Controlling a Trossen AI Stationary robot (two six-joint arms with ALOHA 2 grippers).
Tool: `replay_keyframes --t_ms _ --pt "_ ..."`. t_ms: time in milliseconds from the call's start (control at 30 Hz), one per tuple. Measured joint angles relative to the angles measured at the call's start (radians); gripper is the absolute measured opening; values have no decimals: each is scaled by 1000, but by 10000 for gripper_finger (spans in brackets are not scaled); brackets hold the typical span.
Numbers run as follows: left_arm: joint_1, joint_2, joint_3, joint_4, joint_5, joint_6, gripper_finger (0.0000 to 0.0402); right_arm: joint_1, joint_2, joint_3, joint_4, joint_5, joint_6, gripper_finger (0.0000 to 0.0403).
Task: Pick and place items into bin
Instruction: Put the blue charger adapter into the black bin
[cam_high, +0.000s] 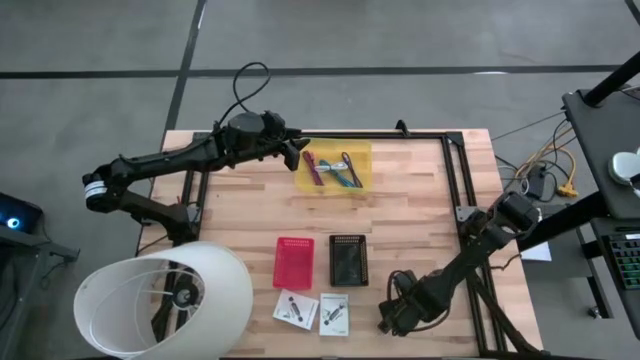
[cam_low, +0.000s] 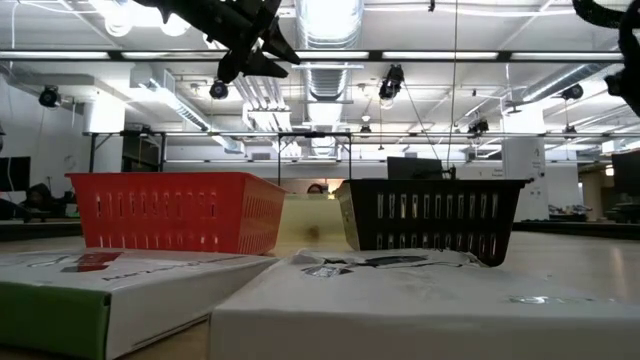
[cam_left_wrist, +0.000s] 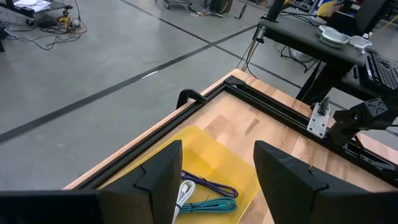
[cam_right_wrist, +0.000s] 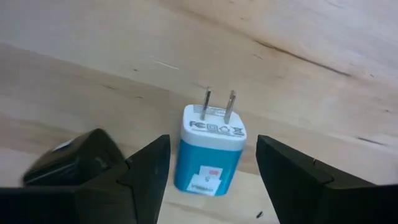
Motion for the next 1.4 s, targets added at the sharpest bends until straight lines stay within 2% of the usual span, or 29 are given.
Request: replay_keyframes --t_ms 200,500,633,700,900,1033,1133,1200,1400 --pt "0 0 0 0 0 0 183 6 20 -1 13 -8 8 215" --pt "0 0 0 0 0 0 183 6 19 -2 21 -8 -16 127" --pt "0 0 0 0 0 0 183 -3 -8 -3 10 19 -51 127" --pt "0 0 0 0 0 0 183 -11 -33 -3 1 113 -87 127" --pt "0 0 0 0 0 0 183 -72 -141 -3 6 549 -234 127" --pt "0 0 0 0 0 0 183 -129 -192 -16 117 707 -569 127" --pt "0 0 0 0 0 0 183 -183 -209 -50 317 693 -878 127" --pt "0 0 0 0 0 0 183 -226 -210 -85 424 613 -1000 127" --pt "0 0 1 0 0 0 183 -322 -214 -153 458 380 -1076 127"
